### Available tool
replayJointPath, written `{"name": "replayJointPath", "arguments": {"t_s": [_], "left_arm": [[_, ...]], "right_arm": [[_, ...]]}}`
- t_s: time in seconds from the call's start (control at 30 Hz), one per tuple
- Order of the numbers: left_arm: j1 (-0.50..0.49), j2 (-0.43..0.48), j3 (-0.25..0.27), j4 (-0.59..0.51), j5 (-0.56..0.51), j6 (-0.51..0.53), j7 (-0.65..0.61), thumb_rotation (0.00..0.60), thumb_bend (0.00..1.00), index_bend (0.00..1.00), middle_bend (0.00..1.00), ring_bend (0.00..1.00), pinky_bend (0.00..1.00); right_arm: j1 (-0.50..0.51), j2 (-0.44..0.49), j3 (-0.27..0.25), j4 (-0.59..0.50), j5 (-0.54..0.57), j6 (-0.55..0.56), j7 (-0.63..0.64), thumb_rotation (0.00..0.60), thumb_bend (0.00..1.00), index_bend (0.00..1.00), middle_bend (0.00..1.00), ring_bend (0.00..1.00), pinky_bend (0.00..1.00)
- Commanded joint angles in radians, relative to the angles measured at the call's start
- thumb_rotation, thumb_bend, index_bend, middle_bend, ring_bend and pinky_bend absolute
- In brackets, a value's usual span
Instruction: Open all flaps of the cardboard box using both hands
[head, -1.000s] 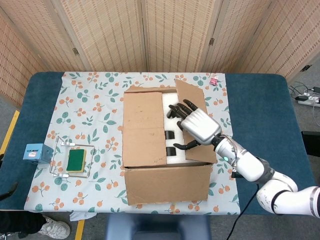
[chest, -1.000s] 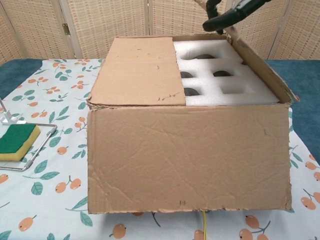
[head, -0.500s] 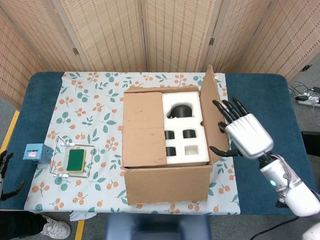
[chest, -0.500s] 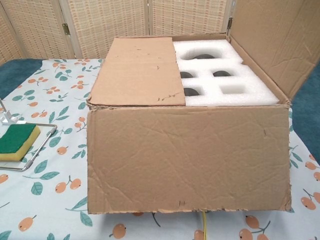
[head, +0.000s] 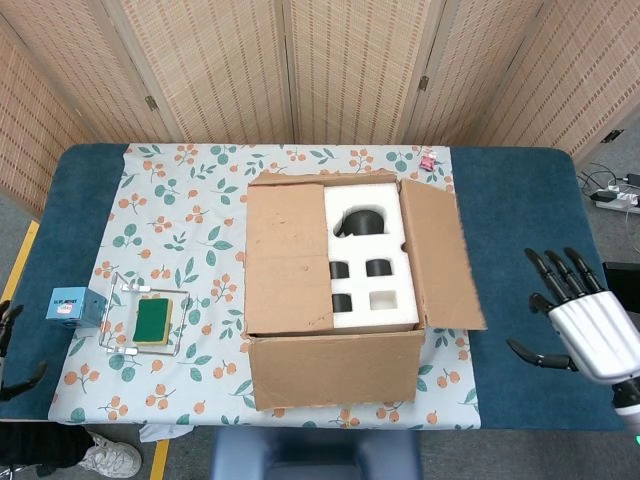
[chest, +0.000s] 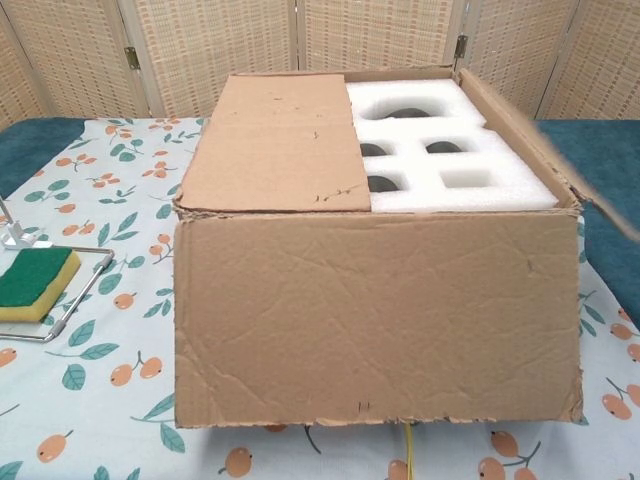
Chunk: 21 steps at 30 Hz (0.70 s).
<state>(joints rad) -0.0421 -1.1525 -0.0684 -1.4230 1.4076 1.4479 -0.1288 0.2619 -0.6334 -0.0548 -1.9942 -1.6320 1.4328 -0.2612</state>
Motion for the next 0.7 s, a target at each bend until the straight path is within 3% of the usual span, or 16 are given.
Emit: {"name": "replayJointPath", "arguments": {"t_s": [0.03, 0.13, 0.23, 0.4, 0.53, 0.6, 0.7], "left_arm": [[0.002, -0.003, 0.0, 0.006, 0.004, 0.007, -0.002, 0.6, 0.36, 0.0, 0.05, 0.0, 0.0], [0.004, -0.004, 0.0, 0.001, 0.023, 0.029, -0.019, 0.6, 0.36, 0.0, 0.05, 0.0, 0.0], [-0.002, -0.009, -0.016, -0.007, 0.046, 0.067, -0.004, 0.6, 0.36, 0.0, 0.05, 0.0, 0.0], [-0.076, 0.037, -0.044, -0.079, 0.126, 0.062, 0.104, 0.6, 0.37, 0.05, 0.12, 0.03, 0.0], [-0.172, 0.112, -0.06, -0.203, 0.184, -0.035, 0.206, 0.6, 0.4, 0.13, 0.18, 0.08, 0.0], [-0.24, 0.144, -0.081, -0.26, 0.188, -0.119, 0.25, 0.6, 0.4, 0.16, 0.19, 0.1, 0.02], [-0.337, 0.161, -0.116, -0.309, 0.191, -0.223, 0.297, 0.6, 0.41, 0.18, 0.29, 0.19, 0.14]], "right_arm": [[-0.054, -0.075, 0.001, 0.091, -0.014, 0.069, 0.159, 0.123, 0.34, 0.45, 0.0, 0.0, 0.0], [-0.09, -0.14, 0.008, 0.166, -0.04, 0.135, 0.222, 0.139, 0.34, 0.38, 0.0, 0.0, 0.0], [-0.147, -0.288, 0.03, 0.304, -0.075, 0.261, 0.192, 0.178, 0.34, 0.3, 0.0, 0.0, 0.0], [-0.187, -0.454, 0.067, 0.487, -0.039, 0.332, 0.257, 0.209, 0.34, 0.29, 0.0, 0.0, 0.0], [-0.203, -0.537, 0.114, 0.61, 0.013, 0.365, 0.218, 0.214, 0.34, 0.29, 0.0, 0.0, 0.0], [-0.21, -0.55, 0.115, 0.636, 0.019, 0.368, 0.29, 0.218, 0.34, 0.29, 0.0, 0.0, 0.0], [-0.226, -0.559, 0.121, 0.671, 0.028, 0.384, 0.386, 0.217, 0.34, 0.29, 0.0, 0.0, 0.0]]}}
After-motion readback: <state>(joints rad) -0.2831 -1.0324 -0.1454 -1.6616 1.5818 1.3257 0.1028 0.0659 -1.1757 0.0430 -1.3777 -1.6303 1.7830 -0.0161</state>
